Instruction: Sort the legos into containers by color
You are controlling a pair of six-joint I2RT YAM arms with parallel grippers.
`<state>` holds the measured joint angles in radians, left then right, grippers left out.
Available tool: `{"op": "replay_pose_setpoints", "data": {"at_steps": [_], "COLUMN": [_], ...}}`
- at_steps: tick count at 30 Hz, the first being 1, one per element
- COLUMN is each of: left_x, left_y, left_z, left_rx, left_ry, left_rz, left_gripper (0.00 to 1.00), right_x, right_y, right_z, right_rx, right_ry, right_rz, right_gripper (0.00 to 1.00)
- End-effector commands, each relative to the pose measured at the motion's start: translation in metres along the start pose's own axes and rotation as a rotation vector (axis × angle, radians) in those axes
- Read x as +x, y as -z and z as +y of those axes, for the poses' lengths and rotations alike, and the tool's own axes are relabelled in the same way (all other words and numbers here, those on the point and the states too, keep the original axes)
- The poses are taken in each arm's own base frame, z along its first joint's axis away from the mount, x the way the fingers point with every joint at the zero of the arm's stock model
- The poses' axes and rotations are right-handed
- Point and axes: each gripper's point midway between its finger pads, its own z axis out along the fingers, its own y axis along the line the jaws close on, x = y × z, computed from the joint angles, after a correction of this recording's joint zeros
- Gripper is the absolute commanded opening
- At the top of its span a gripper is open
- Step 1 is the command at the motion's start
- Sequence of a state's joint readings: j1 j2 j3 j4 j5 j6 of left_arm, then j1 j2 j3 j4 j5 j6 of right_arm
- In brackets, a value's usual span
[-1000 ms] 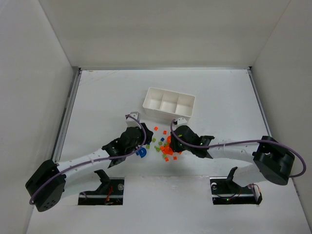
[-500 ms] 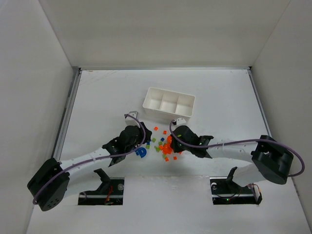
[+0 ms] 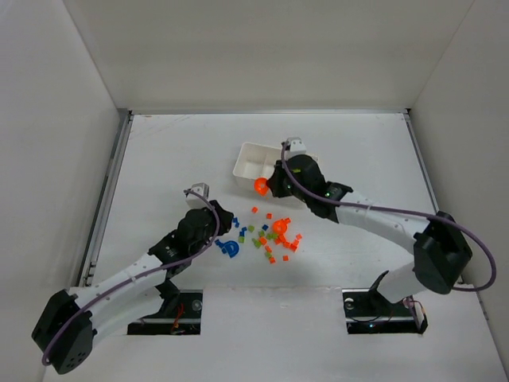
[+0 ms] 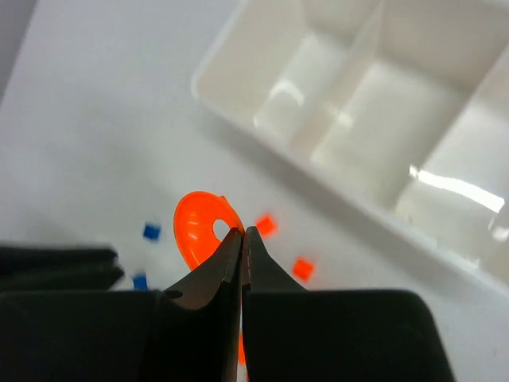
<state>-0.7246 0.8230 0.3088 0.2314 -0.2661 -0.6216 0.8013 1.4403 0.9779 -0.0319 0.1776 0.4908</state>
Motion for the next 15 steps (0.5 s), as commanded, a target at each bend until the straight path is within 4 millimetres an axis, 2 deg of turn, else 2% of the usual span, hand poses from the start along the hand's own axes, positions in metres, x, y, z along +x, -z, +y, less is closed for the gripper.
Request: {"op": "replay_pose_setpoints", "data": {"at_steps": [1,5,8,11,13,15], "left_x": [-0.001,0.0,0.01,0.028,0.038,0.048], "left_y": [0.012,0.023,0.031,0.036,0.039,0.04], "left_z": [0.016,0.042,0.048,0.049,0.048,0.044], "left_rx": [-0.062,-0.2,-0.265,-0.293,-0.298,-0.284], "left_ry": [-0.005,-0.009,-0.01,-0.013,-0.008,0.001], "left_rz": [0.004,0.01,0.078,0.138,0.17,0.19], "left_gripper": [0.26,0.25,0.29,0.32,0.33,0.34], "right_x": [-0.071,-0.095,-0.099,-0.094,-0.089,-0.088], "right_y": [-0.032,-0.071,-0.097,-0.118,-0.129,-0.134], "right_z": [0.015,-0.001,-0.01,-0.015,-0.017,-0.015], "right_rx": [-0.027,0.038,0.075,0.1,0.106,0.103], "right_ry": [0.006,-0.006,-0.007,-0.006,-0.014,-0.019], "right_rz": [-0.149,-0.173,-0.176,-0.155,-0.145,-0.145], "right_gripper": [0.02,0.02,0.04,0.04,0.1,0.22]}}
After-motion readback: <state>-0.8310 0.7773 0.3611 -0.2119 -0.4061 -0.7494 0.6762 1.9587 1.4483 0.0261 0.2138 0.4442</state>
